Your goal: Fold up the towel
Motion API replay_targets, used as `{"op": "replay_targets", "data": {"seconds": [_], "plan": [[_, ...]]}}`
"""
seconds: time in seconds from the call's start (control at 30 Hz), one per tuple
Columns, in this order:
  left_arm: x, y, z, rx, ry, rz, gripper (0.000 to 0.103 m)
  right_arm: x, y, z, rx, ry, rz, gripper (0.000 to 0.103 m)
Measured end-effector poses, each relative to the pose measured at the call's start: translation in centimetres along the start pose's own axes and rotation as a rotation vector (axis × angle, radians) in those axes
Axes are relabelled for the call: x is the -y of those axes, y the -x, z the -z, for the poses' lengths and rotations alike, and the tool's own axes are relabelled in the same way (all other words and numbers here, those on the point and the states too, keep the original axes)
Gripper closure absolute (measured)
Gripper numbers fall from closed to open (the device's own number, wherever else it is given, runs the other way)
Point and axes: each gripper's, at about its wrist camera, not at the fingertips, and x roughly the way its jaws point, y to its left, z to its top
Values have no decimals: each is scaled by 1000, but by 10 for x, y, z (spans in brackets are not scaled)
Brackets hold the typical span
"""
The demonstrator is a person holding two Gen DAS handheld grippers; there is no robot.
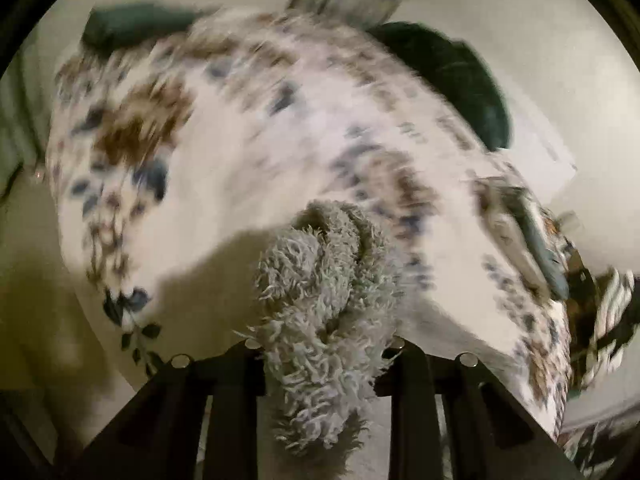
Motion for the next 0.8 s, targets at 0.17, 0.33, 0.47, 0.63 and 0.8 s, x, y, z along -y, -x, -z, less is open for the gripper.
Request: {"op": "replay_targets", "data": {"seconds": [0.17, 0.33, 0.47, 0.63, 0.8], "plan": [[94, 69, 7, 50, -192, 107, 83, 3, 15, 7, 22, -14, -125, 12], [206, 104, 53, -23, -363, 268, 83, 24, 41, 22, 41, 0, -188, 12], [291, 95, 121, -134, -487, 368, 83, 60, 64, 35, 76, -1, -168, 12], [365, 50, 215, -321, -618, 377, 79, 142, 68, 39, 86, -77, -124, 12], [395, 10, 276, -531, -715, 324, 37, 213, 69, 44, 84, -195, -129, 12]]}}
